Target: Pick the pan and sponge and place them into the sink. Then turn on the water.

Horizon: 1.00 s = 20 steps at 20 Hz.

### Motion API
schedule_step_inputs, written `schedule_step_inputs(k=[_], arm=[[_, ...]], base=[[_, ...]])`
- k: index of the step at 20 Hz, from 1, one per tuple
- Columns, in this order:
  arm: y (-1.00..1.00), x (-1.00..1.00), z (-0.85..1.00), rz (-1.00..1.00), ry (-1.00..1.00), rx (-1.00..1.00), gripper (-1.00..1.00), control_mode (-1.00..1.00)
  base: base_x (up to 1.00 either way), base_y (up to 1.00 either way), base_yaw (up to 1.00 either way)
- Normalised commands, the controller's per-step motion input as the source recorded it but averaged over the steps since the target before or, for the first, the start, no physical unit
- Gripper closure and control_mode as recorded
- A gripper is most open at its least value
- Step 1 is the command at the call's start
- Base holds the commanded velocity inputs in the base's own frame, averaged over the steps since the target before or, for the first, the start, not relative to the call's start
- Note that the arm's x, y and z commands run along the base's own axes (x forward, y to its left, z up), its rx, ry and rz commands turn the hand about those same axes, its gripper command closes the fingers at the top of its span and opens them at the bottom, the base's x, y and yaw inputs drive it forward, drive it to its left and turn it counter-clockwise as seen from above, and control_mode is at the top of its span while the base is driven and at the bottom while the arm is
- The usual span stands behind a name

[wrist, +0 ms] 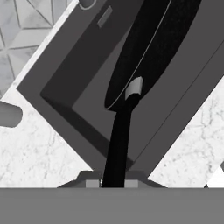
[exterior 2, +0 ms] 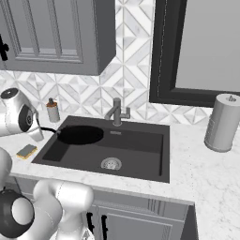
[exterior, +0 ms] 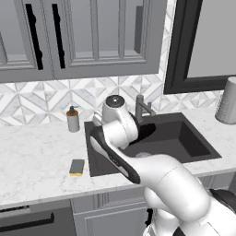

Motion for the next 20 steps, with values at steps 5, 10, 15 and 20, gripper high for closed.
schedule_step_inputs(k=[5,10,15,20], arm=[[-0.25,0.09,-0.37,0.0,0.04,0.01,1.0,-1.0],[-0.19,0.11,-0.3,-0.04,0.06,0.01,1.0,-1.0],[-0.17,0.19,-0.18,-0.11,0.13,0.0,1.0,-1.0],[-0.09,0.14,-0.13,-0.18,0.12,0.0,1.0,-1.0]], base=[[0.0,0.0,0.0],[0.0,0.0,0.0],[0.0,0.0,0.0],[0.0,0.0,0.0]])
